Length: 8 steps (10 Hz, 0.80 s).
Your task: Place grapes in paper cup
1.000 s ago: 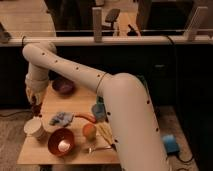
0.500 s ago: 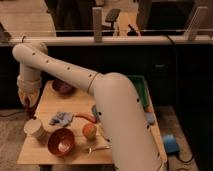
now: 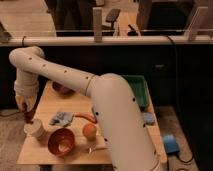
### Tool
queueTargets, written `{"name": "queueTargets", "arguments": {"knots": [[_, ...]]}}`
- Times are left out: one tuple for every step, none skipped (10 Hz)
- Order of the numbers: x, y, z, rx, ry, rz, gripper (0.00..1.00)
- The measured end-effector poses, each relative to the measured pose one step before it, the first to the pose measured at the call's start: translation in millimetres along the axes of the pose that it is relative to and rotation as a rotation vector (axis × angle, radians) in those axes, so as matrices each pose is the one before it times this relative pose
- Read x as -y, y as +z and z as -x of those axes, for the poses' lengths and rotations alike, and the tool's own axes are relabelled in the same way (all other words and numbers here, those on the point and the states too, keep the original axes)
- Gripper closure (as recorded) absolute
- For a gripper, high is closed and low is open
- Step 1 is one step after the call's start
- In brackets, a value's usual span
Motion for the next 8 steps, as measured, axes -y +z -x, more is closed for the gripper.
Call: {"name": "queueTargets", "arguments": {"knots": [[0.04, 5.55, 0.88, 0.00688, -0.00132, 0.00132, 1.0], [0.92, 5.79, 1.54, 0.00694, -0.00279, -0.0004, 1.0], [-1.41, 6.53, 0.14, 0.00673, -0.00008, -0.00063, 1.0], [-3.84, 4.7, -2.27, 0.00316, 0.00442, -0.00232, 1.0], [-2.18, 0.85, -1.3, 0.00148, 0.00331, -0.00242, 1.0], [-0.61, 1.45, 0.72, 0.00099, 0.00005, 0.00049, 1.0], [-0.24, 3.31, 1.1, 0.00205, 0.00026, 0.00085, 1.0], [-1.21, 2.53, -0.08, 0.00529, 0.00209, 0.00048, 1.0]]}}
